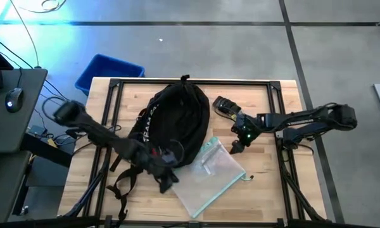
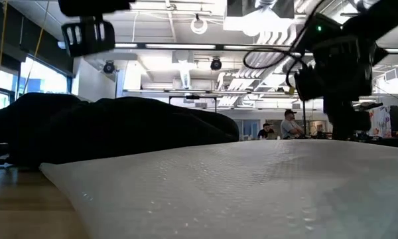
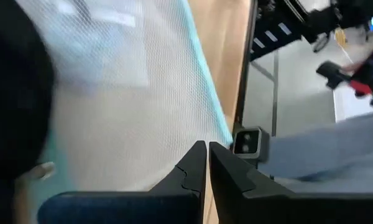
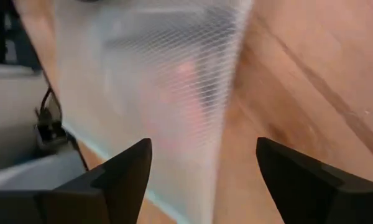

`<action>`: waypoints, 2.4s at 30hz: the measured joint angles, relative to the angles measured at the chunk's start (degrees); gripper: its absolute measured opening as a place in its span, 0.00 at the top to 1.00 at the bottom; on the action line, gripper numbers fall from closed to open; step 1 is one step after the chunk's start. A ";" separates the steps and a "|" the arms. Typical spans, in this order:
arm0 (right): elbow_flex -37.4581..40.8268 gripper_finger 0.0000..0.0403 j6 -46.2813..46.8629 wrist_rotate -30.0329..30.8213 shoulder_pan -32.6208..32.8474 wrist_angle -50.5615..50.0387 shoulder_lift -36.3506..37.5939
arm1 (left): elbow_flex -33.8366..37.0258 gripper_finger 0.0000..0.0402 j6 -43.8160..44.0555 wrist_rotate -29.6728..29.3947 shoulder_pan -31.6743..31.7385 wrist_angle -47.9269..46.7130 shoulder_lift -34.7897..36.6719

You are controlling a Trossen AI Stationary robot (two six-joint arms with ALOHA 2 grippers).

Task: Unpack backpack
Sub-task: Put the zip bag into the backpack

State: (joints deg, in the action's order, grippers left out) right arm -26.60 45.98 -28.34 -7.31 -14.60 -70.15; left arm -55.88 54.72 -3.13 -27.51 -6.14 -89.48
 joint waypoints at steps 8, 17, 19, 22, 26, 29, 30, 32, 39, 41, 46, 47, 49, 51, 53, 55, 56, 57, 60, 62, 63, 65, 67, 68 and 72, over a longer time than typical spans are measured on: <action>2.04 0.32 0.55 -2.46 1.37 10.51 -7.77 | 0.02 1.00 7.62 -6.01 0.68 15.85 -16.71; 1.46 0.32 9.78 -5.14 9.02 34.99 -21.24 | -2.41 1.00 10.78 -7.61 2.82 19.88 -26.90; 1.06 0.32 11.72 -4.53 9.81 40.39 -23.09 | -2.87 1.00 10.81 -8.95 3.12 19.85 -27.55; -0.48 0.32 12.15 -4.12 10.75 42.99 -25.36 | -3.30 1.00 10.85 -11.10 3.64 19.79 -27.59; -3.70 0.46 11.50 -3.59 12.44 43.02 -28.00 | -3.72 1.00 10.97 -12.01 4.12 19.46 -27.45; -5.34 0.70 10.73 -2.97 12.90 41.58 -28.02 | -4.87 1.00 10.65 -11.21 4.09 17.77 -26.99; -5.68 0.80 10.71 -2.99 12.90 41.02 -27.45 | -5.86 1.00 10.30 -11.08 3.93 15.98 -26.65; -6.16 0.94 9.98 -3.33 12.90 39.32 -25.27 | -8.62 1.00 10.03 -10.88 3.46 10.95 -25.07; -6.29 1.00 3.12 -6.30 12.85 20.39 -8.89 | -21.95 1.00 5.29 -12.85 1.42 -10.78 -17.75; -7.40 1.00 0.90 -7.19 12.51 14.04 -3.49 | -25.74 1.00 5.21 -15.39 0.87 -18.58 -15.56; -14.54 1.00 -4.15 -3.07 10.61 5.19 5.80 | -34.67 1.00 5.17 -26.35 -0.15 -35.02 -10.59; -16.63 1.00 -5.35 -1.84 9.78 3.95 6.53 | -36.32 1.00 4.84 -28.58 -0.15 -37.17 -9.70; -21.42 1.00 -8.09 -0.12 7.50 1.24 6.21 | -39.18 1.00 3.44 -33.00 -0.41 -40.93 -7.29; -27.03 1.00 -11.84 2.42 4.55 -1.97 4.75 | -41.43 1.00 0.30 -36.88 -0.56 -42.76 -4.99; -33.14 1.00 -17.14 5.47 0.76 -7.66 1.88 | -42.33 1.00 -3.19 -40.33 -0.63 -43.49 -2.76; -39.80 1.00 -22.76 9.36 -3.21 -13.80 -1.97 | -42.21 1.00 -5.61 -42.29 -0.74 -44.25 -0.69; -43.05 1.00 -25.69 10.99 -5.20 -16.64 -4.17 | -42.21 1.00 -6.41 -43.13 -0.65 -44.35 0.38; -46.40 1.00 -28.76 11.83 -7.00 -19.29 -6.70 | -42.21 1.00 -6.83 -44.22 -0.65 -45.14 1.42; -56.64 1.00 -36.78 11.48 -12.17 -25.54 -15.05 | -42.29 1.00 -5.92 -46.66 -0.96 -49.38 3.76; -63.48 1.00 -41.34 9.82 -14.72 -31.34 -21.73 | -42.31 1.00 -2.84 -47.08 -0.97 -54.28 4.56; -66.94 1.00 -43.32 9.20 -15.72 -34.16 -25.08 | -42.26 1.00 -0.82 -46.96 -0.97 -57.23 4.74; -73.82 1.00 -47.02 8.17 -17.08 -39.07 -31.67 | -42.23 1.00 3.40 -46.93 -0.98 -62.86 5.02; -80.83 1.00 -50.47 8.13 -17.22 -43.86 -37.82 | -42.25 1.00 8.19 -46.42 -1.24 -69.38 5.10; -84.41 1.00 -52.17 7.95 -17.19 -46.18 -40.52 | -42.25 1.00 10.20 -45.71 -1.34 -72.26 5.04; -97.35 1.00 -56.32 2.76 -16.76 -53.94 -50.71 | -42.22 1.00 16.69 -43.12 -1.46 -81.32 4.84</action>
State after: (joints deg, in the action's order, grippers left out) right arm -123.95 -10.34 -25.58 -24.07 -68.54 -120.86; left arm -98.10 71.41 -46.25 -28.97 -87.46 -84.64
